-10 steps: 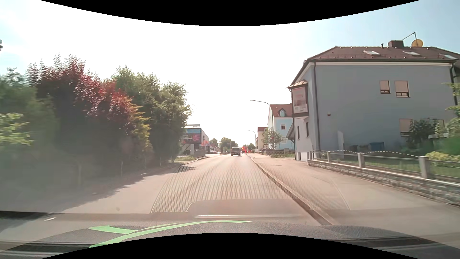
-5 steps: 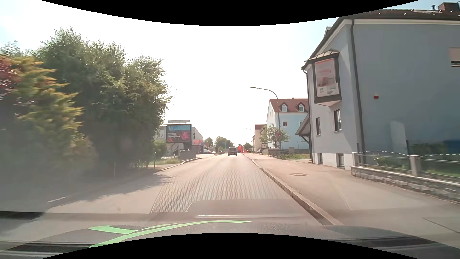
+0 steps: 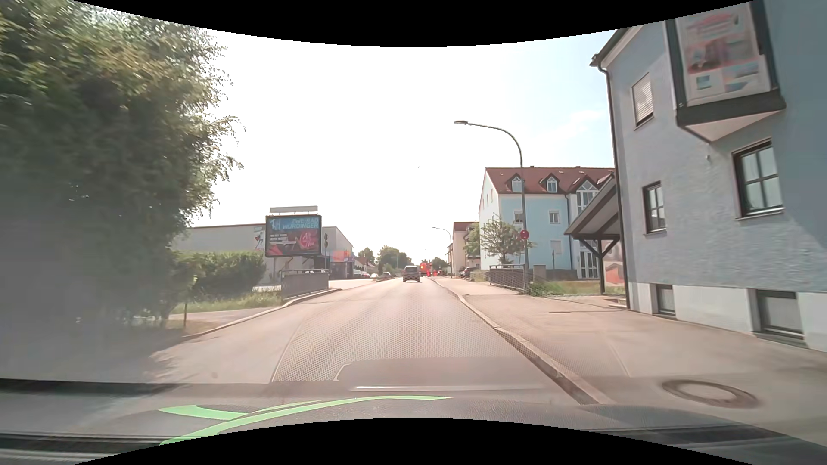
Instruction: Follow the waypoints while adhering to traffic rules and regulations
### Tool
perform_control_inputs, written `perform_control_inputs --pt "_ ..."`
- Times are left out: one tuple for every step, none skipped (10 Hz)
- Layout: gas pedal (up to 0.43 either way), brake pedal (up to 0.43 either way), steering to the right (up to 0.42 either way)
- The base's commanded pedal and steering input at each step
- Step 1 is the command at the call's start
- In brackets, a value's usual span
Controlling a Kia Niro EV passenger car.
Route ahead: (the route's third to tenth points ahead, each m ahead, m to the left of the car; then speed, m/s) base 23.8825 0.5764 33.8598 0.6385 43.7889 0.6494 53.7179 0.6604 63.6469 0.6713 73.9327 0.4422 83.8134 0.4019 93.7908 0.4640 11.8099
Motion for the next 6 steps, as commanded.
perform_control_inputs --pt "0.13 0.0 0.011" --pt "0.118 0.0 0.006" --pt "0.118 0.0 0.006" --pt "0.118 0.0 0.006" --pt "0.118 0.0 0.005" --pt "0.118 0.0 0.005"
